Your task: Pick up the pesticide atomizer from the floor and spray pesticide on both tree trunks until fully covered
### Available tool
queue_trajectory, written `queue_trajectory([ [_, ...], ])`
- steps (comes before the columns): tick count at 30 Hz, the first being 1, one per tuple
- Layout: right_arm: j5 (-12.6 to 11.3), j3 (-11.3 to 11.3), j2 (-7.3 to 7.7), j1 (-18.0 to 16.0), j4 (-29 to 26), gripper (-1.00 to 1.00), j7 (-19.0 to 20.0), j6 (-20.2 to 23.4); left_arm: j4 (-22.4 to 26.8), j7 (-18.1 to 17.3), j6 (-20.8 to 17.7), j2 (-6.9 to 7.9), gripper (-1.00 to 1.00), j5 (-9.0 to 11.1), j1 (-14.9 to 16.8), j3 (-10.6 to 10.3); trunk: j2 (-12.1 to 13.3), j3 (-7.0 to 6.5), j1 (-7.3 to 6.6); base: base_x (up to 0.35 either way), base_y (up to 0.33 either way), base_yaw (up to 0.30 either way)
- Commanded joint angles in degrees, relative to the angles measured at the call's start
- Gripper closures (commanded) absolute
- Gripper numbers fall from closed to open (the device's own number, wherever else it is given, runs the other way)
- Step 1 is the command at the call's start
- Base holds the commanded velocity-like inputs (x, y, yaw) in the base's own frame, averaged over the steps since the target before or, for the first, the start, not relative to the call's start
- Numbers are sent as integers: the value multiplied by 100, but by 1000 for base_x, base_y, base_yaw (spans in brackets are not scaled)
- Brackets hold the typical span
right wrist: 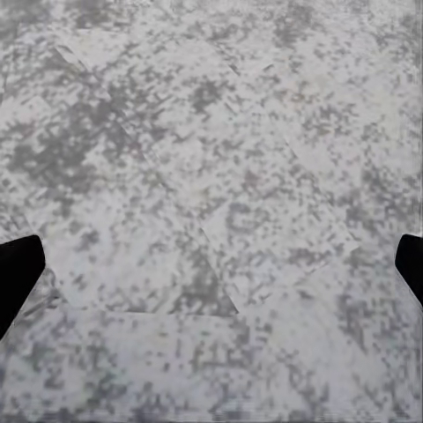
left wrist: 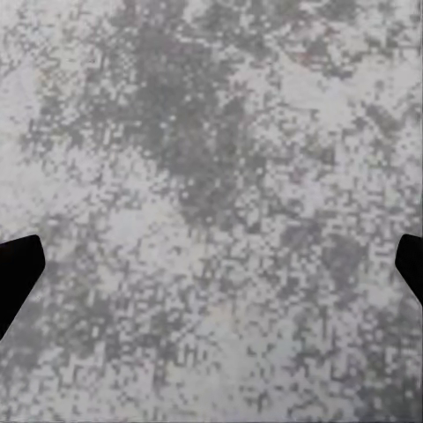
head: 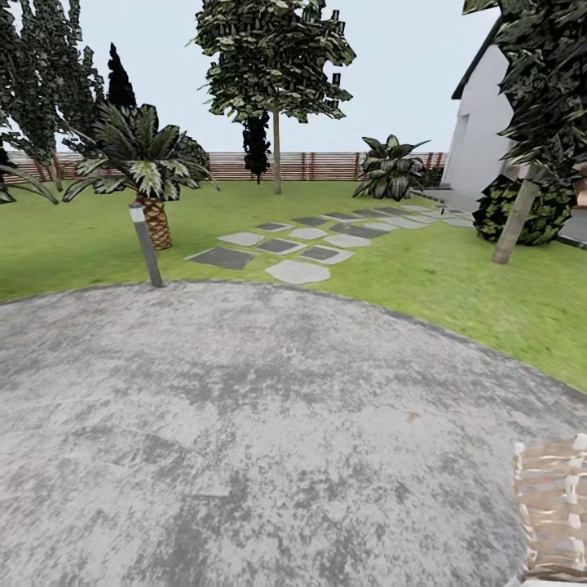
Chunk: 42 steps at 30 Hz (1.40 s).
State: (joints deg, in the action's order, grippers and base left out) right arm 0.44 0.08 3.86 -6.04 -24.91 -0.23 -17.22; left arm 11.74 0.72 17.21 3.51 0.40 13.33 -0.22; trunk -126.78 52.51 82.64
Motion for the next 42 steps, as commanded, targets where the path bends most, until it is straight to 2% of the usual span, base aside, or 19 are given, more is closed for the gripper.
queue_trajectory([
  [1, 5, 1, 1, -3, 4, -100, -3, -18, -5, 7, 19, 0, -100, 4, 3, -4, -2, 5, 2, 340, 0, 0],
  [42, 0, 7, 1, -3, 2, -100, 14, -9, -13, 7, 19, 0, -100, 4, 3, -4, -2, 5, 2, 340, 0, 0],
])
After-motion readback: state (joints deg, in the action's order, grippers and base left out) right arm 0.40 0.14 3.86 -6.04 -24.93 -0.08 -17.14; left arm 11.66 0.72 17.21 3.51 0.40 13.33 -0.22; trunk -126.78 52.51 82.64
